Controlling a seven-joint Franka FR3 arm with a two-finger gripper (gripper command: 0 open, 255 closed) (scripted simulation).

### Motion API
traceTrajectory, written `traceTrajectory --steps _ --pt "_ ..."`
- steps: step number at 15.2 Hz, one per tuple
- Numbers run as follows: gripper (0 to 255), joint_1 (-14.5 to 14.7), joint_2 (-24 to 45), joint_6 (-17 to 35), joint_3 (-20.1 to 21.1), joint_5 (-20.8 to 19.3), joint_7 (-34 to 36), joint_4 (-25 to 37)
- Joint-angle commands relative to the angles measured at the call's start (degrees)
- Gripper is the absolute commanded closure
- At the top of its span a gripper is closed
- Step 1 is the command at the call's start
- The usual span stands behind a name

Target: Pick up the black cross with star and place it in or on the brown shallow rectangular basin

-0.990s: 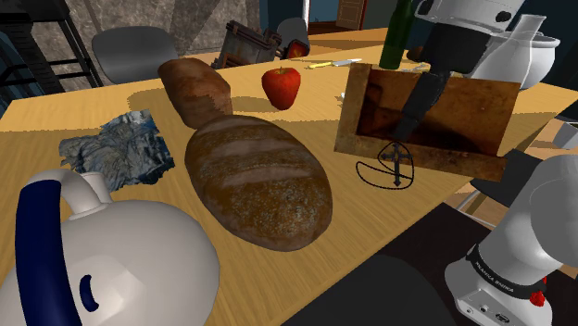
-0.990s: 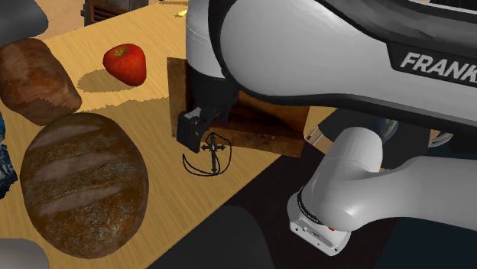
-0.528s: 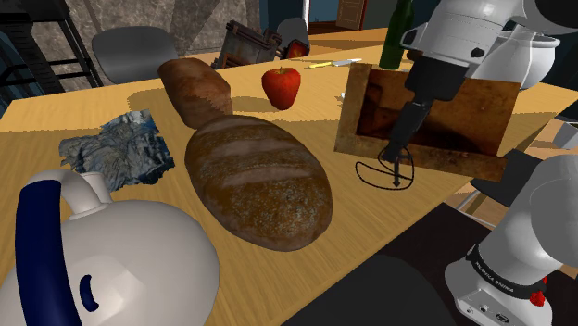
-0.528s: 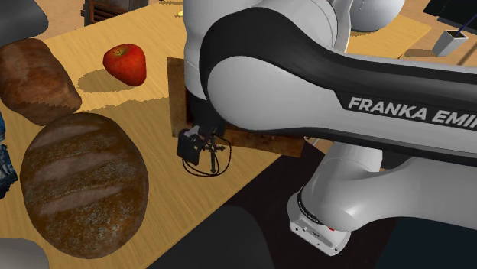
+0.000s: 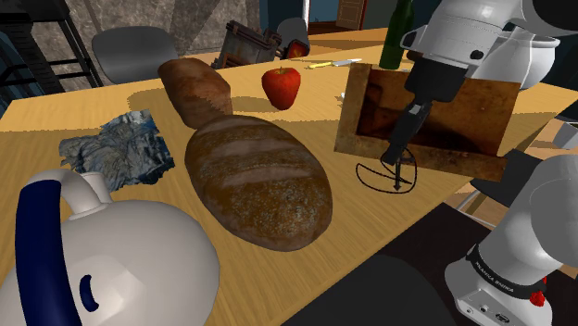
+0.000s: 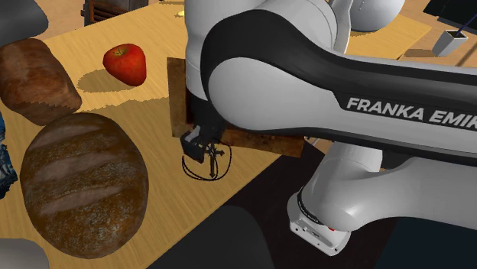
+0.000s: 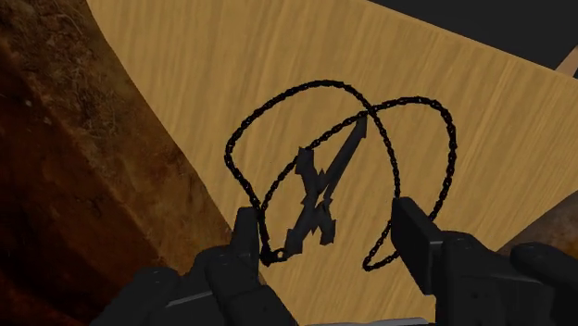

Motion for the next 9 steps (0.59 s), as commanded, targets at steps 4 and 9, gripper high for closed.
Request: traceTrajectory --steps 4,9 --pt "255 0.53 -2.87 -0.76 0.09 -0.21 0.04 0.47" --pt "255 0.75 -2.38 0.4 0.69 0.24 0.28 -0.12"
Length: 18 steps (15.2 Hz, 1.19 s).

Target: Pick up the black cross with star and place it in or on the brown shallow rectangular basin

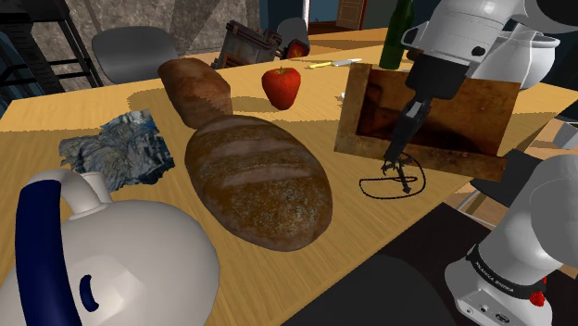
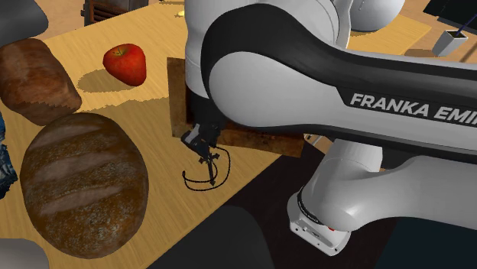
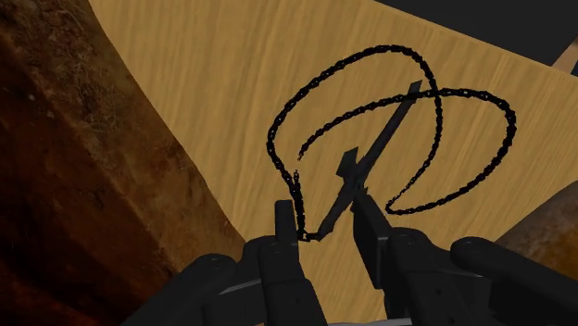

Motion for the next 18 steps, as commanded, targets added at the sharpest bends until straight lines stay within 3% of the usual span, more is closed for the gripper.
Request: traceTrajectory --steps 1,18 --pt "255 0.73 -2.2 -0.17 0.72 0.08 0.3 0.25" --pt "255 -0.39 2.15 -10.97 -1.21 -2.11 2.39 15.56"
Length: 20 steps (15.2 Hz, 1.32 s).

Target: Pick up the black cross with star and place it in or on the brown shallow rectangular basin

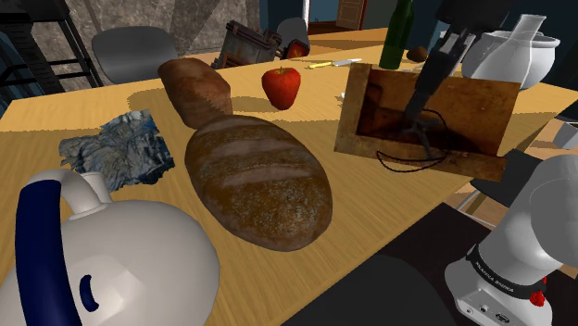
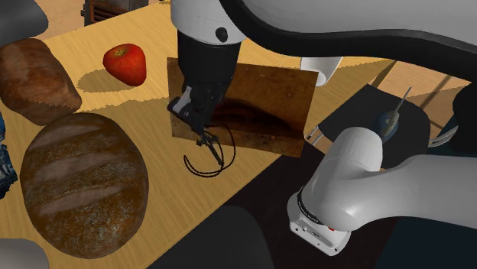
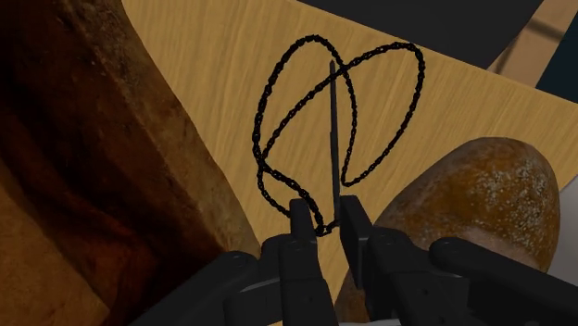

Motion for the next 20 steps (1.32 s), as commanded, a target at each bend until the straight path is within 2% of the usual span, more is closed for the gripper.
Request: traceTrajectory --steps 1,15,20 --pt "255 -0.09 1.02 -1.26 -0.05 -0.14 0.45 2.28" --pt "255 -0.47 6.34 -9.45 -1.1 -1.26 2.36 15.94" --pt "255 -1.27 5.0 -12.11 -7.84 -5.15 -4.05 15.56"
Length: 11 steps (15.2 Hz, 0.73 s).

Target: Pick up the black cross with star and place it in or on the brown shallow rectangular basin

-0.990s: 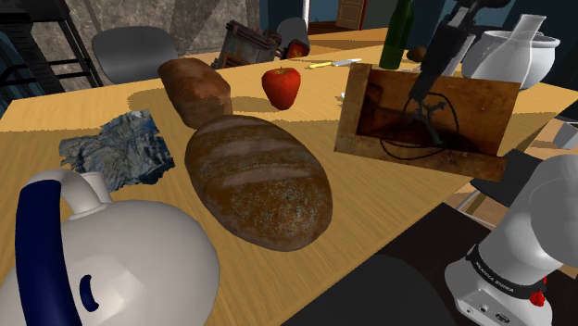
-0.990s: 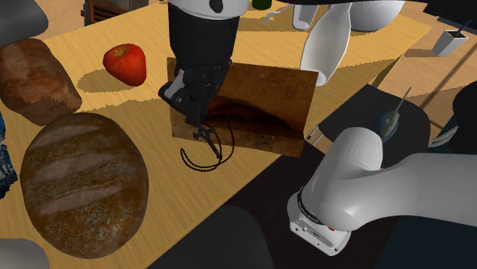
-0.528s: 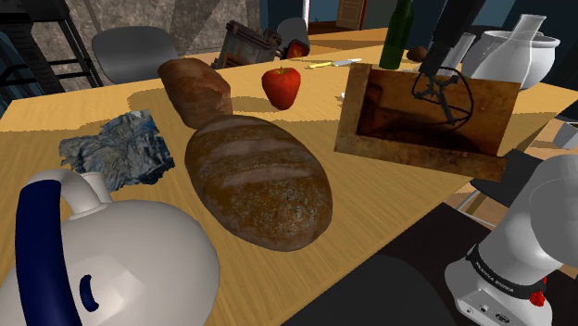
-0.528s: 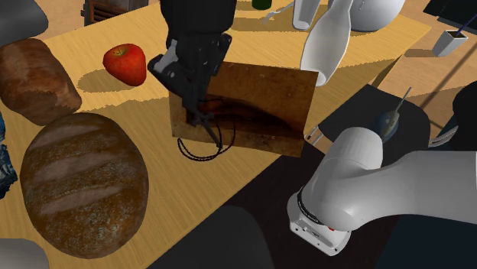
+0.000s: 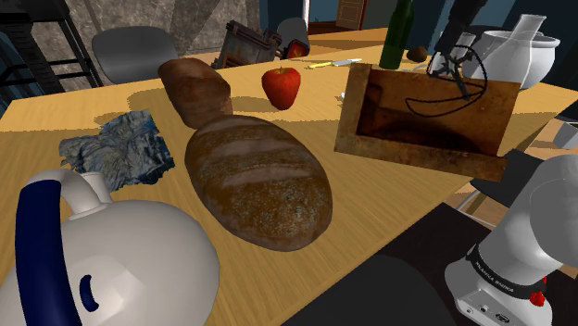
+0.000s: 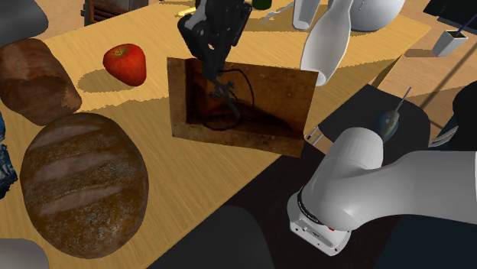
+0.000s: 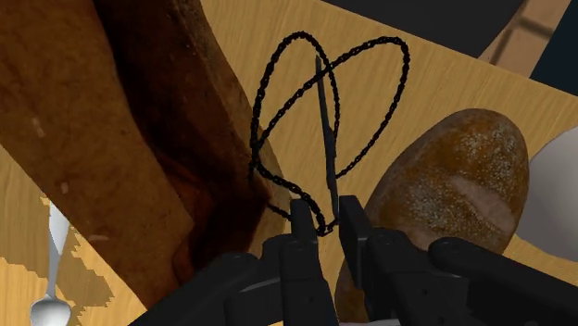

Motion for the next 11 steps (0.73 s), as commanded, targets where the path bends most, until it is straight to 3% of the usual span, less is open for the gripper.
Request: traceTrajectory --steps 1,11 --pt "255 -0.33 -0.48 -1.19 -2.79 -1.69 -2.71 0.06" --pt "255 -1.62 1.91 -5.29 -16.15 -10.07 -16.0 4.53"
